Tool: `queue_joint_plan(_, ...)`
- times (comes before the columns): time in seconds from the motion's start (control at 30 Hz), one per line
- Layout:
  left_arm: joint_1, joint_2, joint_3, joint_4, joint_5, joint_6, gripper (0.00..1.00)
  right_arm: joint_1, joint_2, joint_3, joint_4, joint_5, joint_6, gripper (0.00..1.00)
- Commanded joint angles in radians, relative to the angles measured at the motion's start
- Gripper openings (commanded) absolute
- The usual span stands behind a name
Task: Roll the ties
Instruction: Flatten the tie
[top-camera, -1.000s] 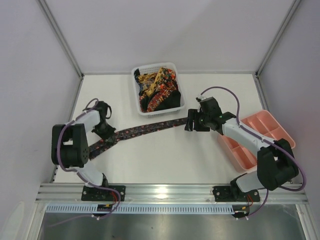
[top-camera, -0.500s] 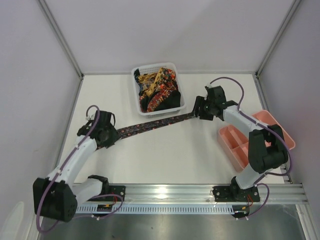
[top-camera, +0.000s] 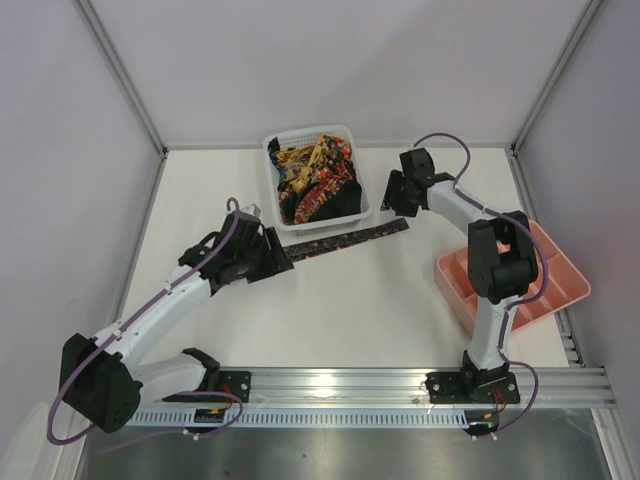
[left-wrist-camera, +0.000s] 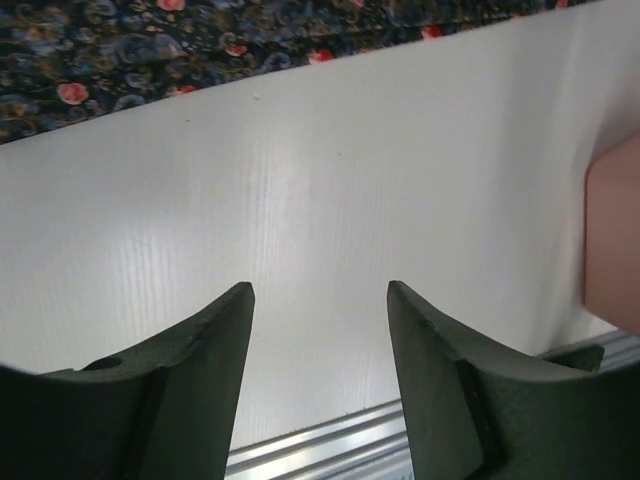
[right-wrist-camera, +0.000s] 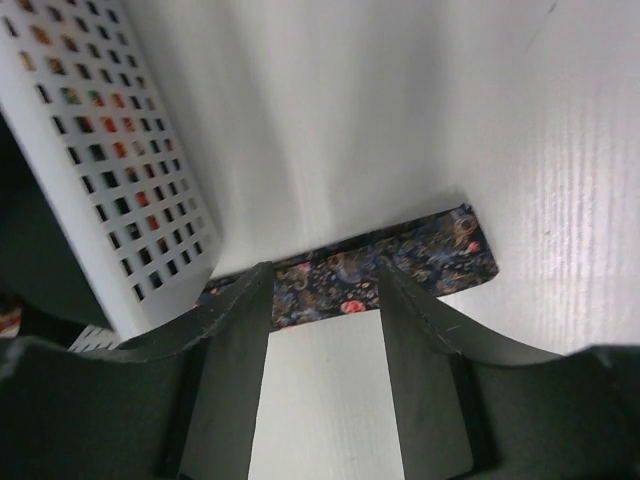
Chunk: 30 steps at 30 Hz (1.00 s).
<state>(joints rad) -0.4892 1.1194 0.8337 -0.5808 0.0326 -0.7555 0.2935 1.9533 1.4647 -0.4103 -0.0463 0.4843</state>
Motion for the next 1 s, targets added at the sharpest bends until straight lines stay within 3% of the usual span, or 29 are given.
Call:
queue_joint_plan(0.0, -0.025, 0.011, 0.074, -0.066, 0.074, 0.061, 0.61, 0.018, 0.039, 0.06, -0.059, 0.117, -0.05, 0.52)
queue_joint_plan(0.33, -0.045, 0.031, 0.309, -0.212, 0.133, 0.117, 0.59, 0.075, 0.09, 0.0, -0.173, 0.186, -0.069, 0.51)
queue_joint_plan(0.7, -0.046, 0.089, 0.28, -0.22, 0.17, 0.192, 0.6, 0.301, -0.266, -0.49, -0.179, 0.014, 0.071, 0.51)
queue_joint_plan(0.83, -0.051, 0.115, 0.237, -0.171, 0.213, 0.199, 0.6, 0.419, -0.353, -0.572, -0.223, 0.019, 0.091, 0.51)
queue_joint_plan(0.97, -0.086, 0.18, 0.252, -0.119, 0.26, 0.208, 0.6, 0.435, -0.497, -0.609, -0.257, 0.033, 0.086, 0.54)
